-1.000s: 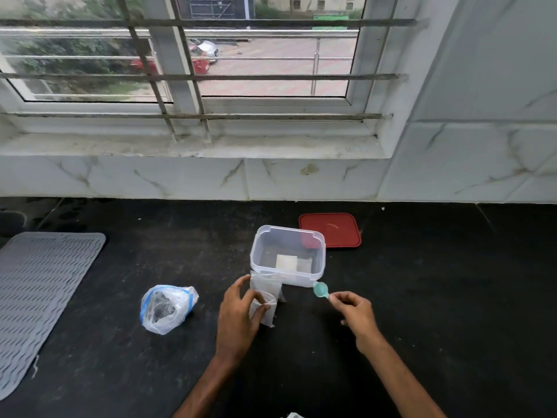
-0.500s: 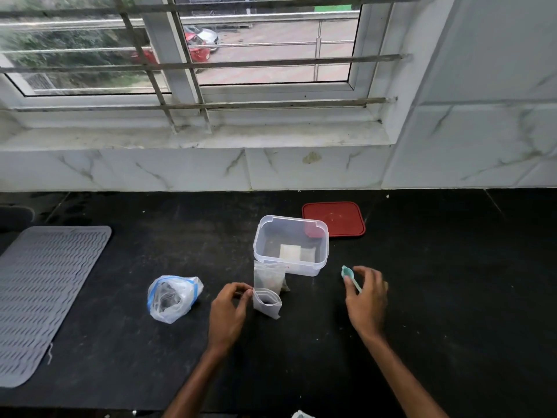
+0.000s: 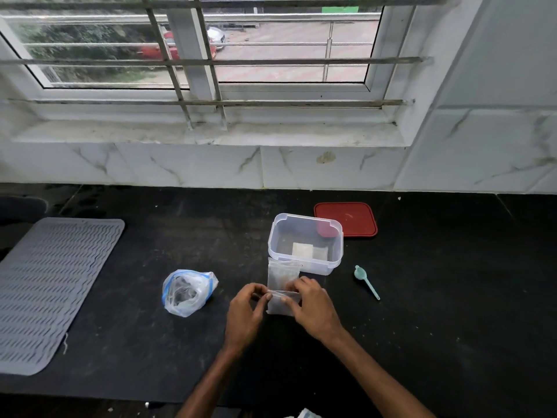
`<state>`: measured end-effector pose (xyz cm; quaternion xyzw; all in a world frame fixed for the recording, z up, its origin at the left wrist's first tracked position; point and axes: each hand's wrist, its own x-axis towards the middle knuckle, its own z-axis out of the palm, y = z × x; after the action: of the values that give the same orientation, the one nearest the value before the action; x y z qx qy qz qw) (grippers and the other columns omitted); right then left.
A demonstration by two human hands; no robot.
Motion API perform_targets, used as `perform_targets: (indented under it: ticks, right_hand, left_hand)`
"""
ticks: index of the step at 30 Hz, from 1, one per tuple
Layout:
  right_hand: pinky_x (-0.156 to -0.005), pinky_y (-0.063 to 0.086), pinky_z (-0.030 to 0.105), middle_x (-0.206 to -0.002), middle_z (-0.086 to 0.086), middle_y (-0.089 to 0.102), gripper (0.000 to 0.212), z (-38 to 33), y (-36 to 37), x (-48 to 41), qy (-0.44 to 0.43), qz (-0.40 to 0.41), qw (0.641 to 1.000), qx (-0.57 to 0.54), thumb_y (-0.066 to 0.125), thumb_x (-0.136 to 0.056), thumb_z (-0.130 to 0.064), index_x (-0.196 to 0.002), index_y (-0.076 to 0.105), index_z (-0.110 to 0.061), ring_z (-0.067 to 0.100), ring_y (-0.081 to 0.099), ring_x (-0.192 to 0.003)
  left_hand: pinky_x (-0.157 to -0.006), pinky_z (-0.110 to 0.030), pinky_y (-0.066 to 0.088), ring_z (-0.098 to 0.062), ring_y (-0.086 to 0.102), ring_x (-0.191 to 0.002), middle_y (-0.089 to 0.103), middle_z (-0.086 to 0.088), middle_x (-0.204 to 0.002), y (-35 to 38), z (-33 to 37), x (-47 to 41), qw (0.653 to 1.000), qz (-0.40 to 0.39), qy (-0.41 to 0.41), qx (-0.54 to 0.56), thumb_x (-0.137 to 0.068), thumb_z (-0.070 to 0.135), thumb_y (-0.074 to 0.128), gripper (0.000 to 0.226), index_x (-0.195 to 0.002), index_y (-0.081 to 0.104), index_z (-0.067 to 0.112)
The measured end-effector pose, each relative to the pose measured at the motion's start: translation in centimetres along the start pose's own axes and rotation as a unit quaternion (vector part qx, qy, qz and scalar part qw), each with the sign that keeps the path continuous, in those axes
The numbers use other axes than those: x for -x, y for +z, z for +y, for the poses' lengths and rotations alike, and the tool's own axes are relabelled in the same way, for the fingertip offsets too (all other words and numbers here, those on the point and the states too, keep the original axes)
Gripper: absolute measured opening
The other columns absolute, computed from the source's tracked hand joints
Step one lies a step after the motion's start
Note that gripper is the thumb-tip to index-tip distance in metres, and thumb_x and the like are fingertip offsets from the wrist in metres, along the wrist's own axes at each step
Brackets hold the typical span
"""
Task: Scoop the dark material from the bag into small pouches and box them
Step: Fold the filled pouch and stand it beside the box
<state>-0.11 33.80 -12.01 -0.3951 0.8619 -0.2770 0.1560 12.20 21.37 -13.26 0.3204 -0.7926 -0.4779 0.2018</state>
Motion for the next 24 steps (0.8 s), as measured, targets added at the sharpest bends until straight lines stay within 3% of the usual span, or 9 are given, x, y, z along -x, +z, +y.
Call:
perform_targets:
  ticks: [3, 11, 19, 24]
  right_hand:
    - [-0.089, 0.052, 0.039, -0.101, -0.016, 0.06, 0.014, -0.3, -0.2, -0.4, -0.002, -0.005, 1.0, -0.018, 0.068, -0.087, -0.038, -0.098, 0.067, -0.029, 0.006, 0.055, -0.099]
    - [-0.093, 0.048, 0.036, -0.101, -0.012, 0.062, 0.011, -2.3, 0.1, -0.8, -0.023, -0.01, 1.0, -0.002, 0.066, -0.088, -0.034, -0.094, 0.066, -0.025, 0.005, 0.056, -0.099]
    - [-0.09, 0.041, 0.028, -0.094, -0.018, 0.058, 0.009, -3.1, 0.1, -0.9, -0.033, 0.008, 0.999, -0.011, 0.066, -0.086, -0.034, -0.089, 0.064, -0.026, -0.001, 0.052, -0.091]
    - [-0.094, 0.042, 0.029, -0.097, -0.018, 0.059, 0.009, -3.0, 0.2, -0.9, -0.035, -0.013, 0.999, -0.021, 0.067, -0.088, -0.039, -0.09, 0.065, -0.031, 0.001, 0.055, -0.097]
  left_hand:
    - [-0.07, -0.019, 0.051, -0.005, 0.065, -0.08, 0.068, 0.012, -0.085, 0.0, -0.2, 0.1, 1.0, -0.009, -0.012, -0.005, -0.088, 0.012, 0.069, 0.018, -0.086, 0.064, 0.029]
    - [-0.074, -0.028, 0.049, -0.004, 0.06, -0.086, 0.063, 0.014, -0.088, -0.2, -0.3, 0.0, 0.998, -0.025, -0.01, -0.056, -0.092, 0.016, 0.06, 0.016, -0.087, 0.058, 0.032]
    - [-0.073, -0.026, 0.055, -0.005, 0.065, -0.083, 0.069, 0.014, -0.088, -0.8, -0.9, -0.3, 0.999, -0.016, -0.001, 0.028, -0.088, 0.019, 0.07, 0.01, -0.088, 0.067, 0.029]
    - [-0.069, -0.019, 0.052, -0.005, 0.065, -0.083, 0.068, 0.014, -0.087, -1.3, -1.2, -0.3, 0.999, -0.023, 0.013, 0.018, -0.086, 0.023, 0.073, 0.007, -0.087, 0.067, 0.028]
